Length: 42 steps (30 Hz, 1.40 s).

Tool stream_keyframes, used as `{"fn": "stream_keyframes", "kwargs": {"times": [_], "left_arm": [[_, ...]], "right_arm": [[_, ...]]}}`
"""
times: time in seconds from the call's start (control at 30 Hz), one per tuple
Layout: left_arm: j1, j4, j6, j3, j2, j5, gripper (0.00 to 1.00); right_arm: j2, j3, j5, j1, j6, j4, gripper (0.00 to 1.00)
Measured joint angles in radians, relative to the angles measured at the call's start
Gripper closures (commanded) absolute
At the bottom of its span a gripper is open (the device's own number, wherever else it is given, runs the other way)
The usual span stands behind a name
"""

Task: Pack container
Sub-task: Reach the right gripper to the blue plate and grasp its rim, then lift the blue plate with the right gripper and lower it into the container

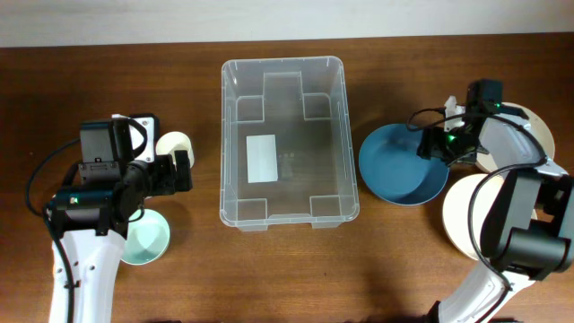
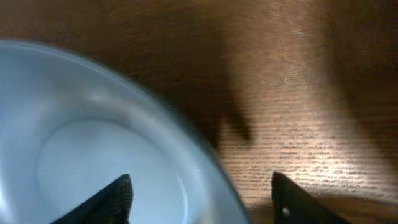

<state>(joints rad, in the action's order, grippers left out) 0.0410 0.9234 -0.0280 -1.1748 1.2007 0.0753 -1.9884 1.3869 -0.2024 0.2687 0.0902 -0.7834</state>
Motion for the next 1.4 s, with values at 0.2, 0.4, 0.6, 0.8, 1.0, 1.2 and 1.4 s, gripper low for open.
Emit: {"fn": "stream_keyframes", "kwargs": {"times": [0.2,0.4,0.6,0.8,1.0,1.2,1.4], "left_arm": [[0.000,0.000,0.000,0.000,0.000,0.000,0.01],[0.000,-0.001,0.000,0.000,0.000,0.000,0.01],[0.000,-0.005,0.000,0.000,0.000,0.000,0.00],[0.000,-0.013,0.000,0.000,0.000,0.000,0.01],[0.000,-0.016,0.000,0.000,0.000,0.000,0.01],[0.000,-0.029,0.000,0.000,0.000,0.000,0.01],[0.000,-0.030,0.000,0.000,0.000,0.000,0.01]], "right_arm": [[-0.026,0.000,-0.029,0.047,0.000,-0.011,0.36],[-0.059,0.001,-0.037,0.052,0.000,-0.025,0.64],[-0.068,0.002,-0.050,0.052,-0.002,-0.027,0.94],[-0.069,0.005,-0.095,0.052,-0.001,-0.027,0.96],[-0.069,0.005,-0.100,0.052,-0.031,-0.014,0.96],[-0.064,0.028,-0.095,0.052,-0.093,-0.009,0.96],[0.049,0.087,-0.063,0.052,-0.151,-0.016,0.96]]}}
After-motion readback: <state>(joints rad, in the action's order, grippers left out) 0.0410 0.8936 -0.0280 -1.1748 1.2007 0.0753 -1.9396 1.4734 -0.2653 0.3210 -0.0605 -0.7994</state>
